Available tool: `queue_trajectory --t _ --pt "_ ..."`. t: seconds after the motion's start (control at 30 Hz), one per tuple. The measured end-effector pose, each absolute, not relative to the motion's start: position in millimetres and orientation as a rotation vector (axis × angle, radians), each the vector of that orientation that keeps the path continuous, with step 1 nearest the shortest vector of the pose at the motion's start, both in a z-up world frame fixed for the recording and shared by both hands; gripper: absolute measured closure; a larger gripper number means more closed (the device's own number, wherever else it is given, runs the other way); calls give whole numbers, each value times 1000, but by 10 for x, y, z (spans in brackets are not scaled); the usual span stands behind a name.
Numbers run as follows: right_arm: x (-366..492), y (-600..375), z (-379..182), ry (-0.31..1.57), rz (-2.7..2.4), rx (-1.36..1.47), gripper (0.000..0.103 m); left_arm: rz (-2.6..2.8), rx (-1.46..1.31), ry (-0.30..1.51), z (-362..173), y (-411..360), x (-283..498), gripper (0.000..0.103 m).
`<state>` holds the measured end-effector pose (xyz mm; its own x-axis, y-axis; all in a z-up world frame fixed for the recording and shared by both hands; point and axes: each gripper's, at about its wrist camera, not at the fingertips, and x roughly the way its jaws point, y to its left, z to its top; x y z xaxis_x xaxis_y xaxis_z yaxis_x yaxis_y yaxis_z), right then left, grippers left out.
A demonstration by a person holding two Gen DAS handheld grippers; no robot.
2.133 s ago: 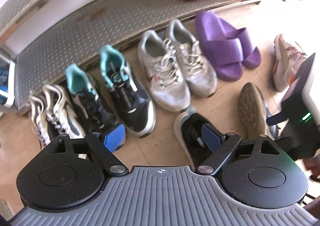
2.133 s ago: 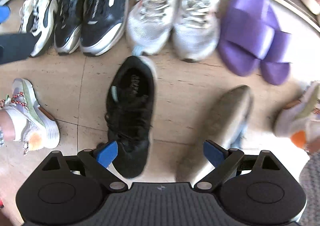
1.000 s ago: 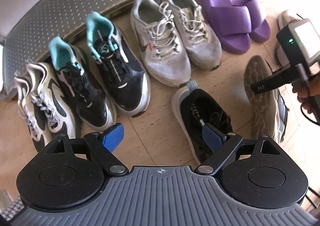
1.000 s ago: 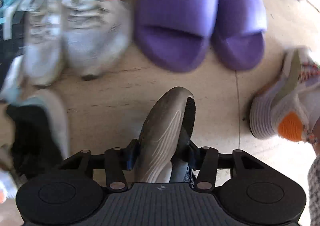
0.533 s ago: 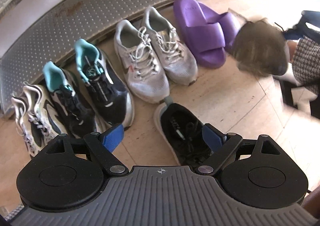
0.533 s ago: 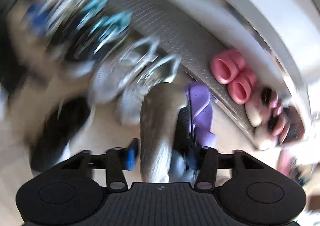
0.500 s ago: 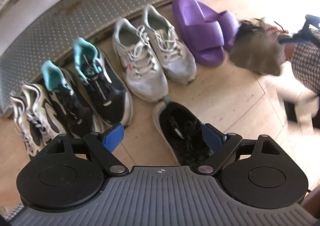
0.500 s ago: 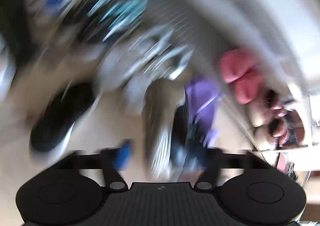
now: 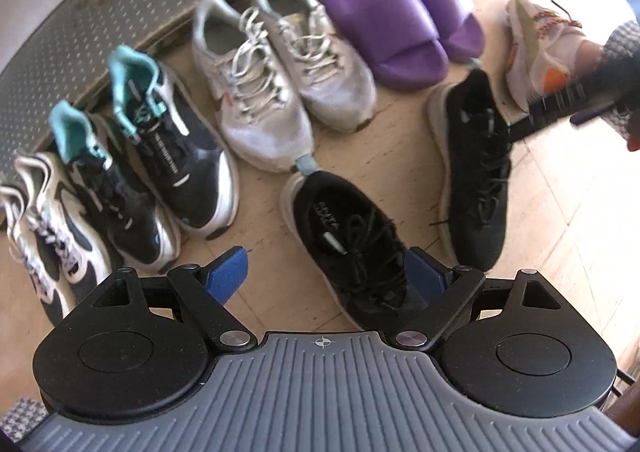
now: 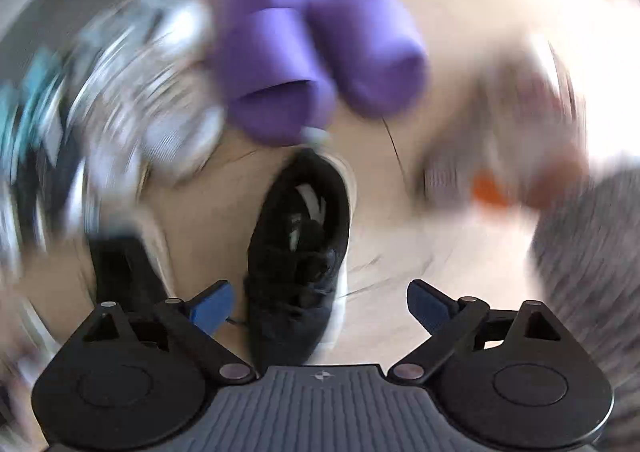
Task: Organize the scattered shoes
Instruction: 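Carry the second black sneaker beside the first and open the right gripper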
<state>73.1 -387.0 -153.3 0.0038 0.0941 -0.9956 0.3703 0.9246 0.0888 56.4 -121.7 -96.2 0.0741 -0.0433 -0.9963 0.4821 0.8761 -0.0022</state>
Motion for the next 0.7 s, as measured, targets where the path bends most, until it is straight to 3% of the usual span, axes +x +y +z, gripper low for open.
queue_trajectory --t 0.1,0.3,0.57,0.6,0.7 --pt "714 -3892 -1669 1545 -279 449 9 -388 367 1450 -932 -1148 593 13" --pt "783 -3725 -1829 1531 -245 302 4 -359 339 1437 -874 -1018 679 13" --pt "887 -3274 -2328 1544 -153 -18 4 -305 306 1465 -945 -824 724 13" --pt "881 -3236 -2396 1570 -150 -46 14 -300 305 1468 -953 -806 722 13" --pt "863 -3160 -2460 1617 -155 -82 26 -300 294 1462 -926 -774 722 13"
